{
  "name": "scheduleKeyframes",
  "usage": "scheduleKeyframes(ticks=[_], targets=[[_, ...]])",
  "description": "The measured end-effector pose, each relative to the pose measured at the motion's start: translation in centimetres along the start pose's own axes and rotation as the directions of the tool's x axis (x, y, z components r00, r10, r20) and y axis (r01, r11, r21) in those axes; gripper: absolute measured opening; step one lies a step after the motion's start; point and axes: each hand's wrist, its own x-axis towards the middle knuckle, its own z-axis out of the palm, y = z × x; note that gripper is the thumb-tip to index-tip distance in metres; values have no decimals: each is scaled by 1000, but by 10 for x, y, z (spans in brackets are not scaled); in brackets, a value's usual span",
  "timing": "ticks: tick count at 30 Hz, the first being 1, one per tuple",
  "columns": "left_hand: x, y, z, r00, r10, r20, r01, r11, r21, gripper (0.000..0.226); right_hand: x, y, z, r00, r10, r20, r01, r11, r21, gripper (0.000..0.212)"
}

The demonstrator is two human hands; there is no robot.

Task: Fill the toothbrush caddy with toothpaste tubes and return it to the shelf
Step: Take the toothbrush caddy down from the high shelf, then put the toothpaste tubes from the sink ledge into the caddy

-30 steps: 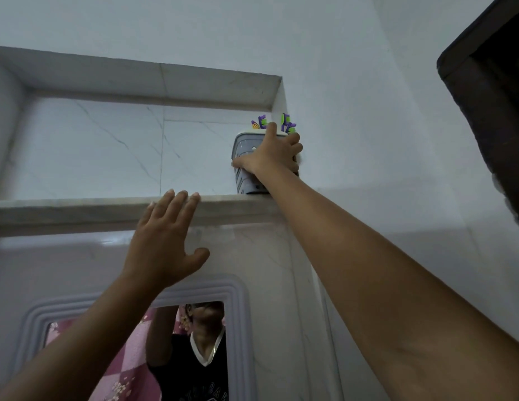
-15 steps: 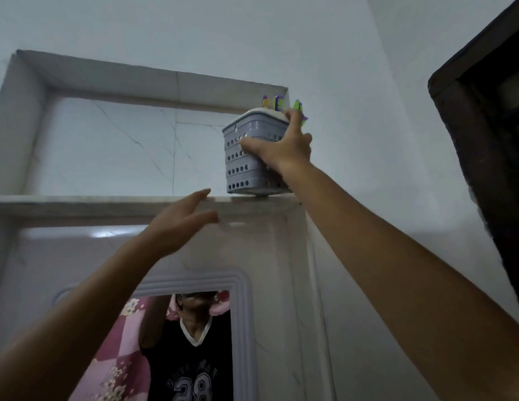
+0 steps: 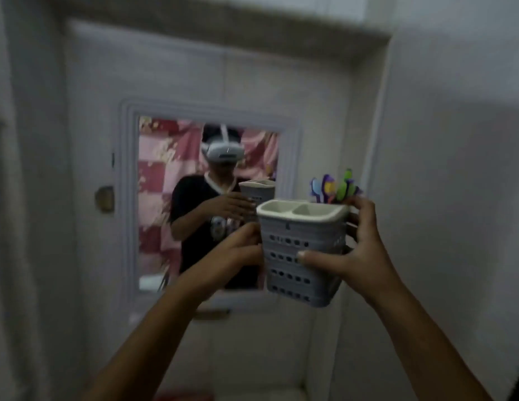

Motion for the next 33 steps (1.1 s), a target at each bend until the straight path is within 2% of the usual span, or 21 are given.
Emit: scheduleKeyframes(ticks=[2, 4, 6, 9, 15, 17, 20, 24, 26, 30, 33], targets=[[-24, -52, 7, 983, -178, -36, 177, 984, -15, 59, -42, 46, 21, 989, 130, 71, -131, 991, 9, 90], [-47, -100, 7, 961, -271, -50, 272, 962, 24, 49, -83, 86, 40, 964, 235, 125, -238, 971, 13, 87], [-69, -133, 2, 941, -332, -66, 335, 941, 46, 42, -121, 118, 58, 937, 316, 149, -322, 947, 15, 91], [-105, -176, -11, 888, -413, -203, 432, 900, 58, 38, -181, 155, 78, 889, 422, 178, -428, 904, -6, 97], [-176, -259, -23, 742, -545, -389, 611, 790, 59, 30, -286, 203, 103, 734, 615, 288, -618, 781, -92, 97], [-188, -282, -28, 689, -564, -454, 662, 746, 78, 29, -305, 215, 110, 705, 646, 293, -648, 754, -104, 106], [-201, -316, -38, 649, -559, -517, 723, 664, 190, 28, -316, 234, 117, 704, 647, 292, -645, 755, -115, 118], [-210, -344, -46, 613, -524, -591, 780, 524, 343, 29, -310, 240, 125, 760, 509, 404, -536, 842, -52, 121], [-212, -351, -45, 607, -509, -610, 788, 486, 379, 29, -314, 243, 130, 764, 487, 423, -532, 847, -15, 123], [-215, -365, -39, 618, -491, -613, 783, 452, 427, 27, -330, 260, 128, 753, 526, 395, -554, 831, -50, 108], [-215, -370, -39, 646, -470, -601, 761, 450, 467, 25, -322, 256, 126, 743, 539, 398, -555, 827, -84, 106]])
